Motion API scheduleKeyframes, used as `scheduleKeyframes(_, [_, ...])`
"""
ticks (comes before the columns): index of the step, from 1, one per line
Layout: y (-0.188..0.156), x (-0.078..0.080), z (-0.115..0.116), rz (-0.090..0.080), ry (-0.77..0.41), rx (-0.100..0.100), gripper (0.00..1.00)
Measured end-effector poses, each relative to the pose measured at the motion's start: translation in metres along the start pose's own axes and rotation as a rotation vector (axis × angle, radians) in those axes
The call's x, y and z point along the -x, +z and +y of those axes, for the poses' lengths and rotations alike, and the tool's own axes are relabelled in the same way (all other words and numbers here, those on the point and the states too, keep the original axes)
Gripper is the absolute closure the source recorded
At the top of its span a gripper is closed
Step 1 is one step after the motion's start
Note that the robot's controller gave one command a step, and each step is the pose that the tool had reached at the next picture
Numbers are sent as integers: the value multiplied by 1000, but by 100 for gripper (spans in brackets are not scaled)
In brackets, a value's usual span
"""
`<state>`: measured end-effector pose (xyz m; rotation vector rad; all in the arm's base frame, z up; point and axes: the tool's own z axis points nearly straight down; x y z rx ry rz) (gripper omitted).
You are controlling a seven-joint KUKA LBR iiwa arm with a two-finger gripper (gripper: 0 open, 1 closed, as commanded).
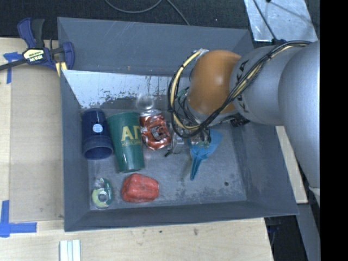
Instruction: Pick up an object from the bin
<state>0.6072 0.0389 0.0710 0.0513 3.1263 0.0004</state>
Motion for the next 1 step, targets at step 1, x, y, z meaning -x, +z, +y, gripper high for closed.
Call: scheduleKeyframes(1, [0, 0, 0, 0, 0, 0, 100])
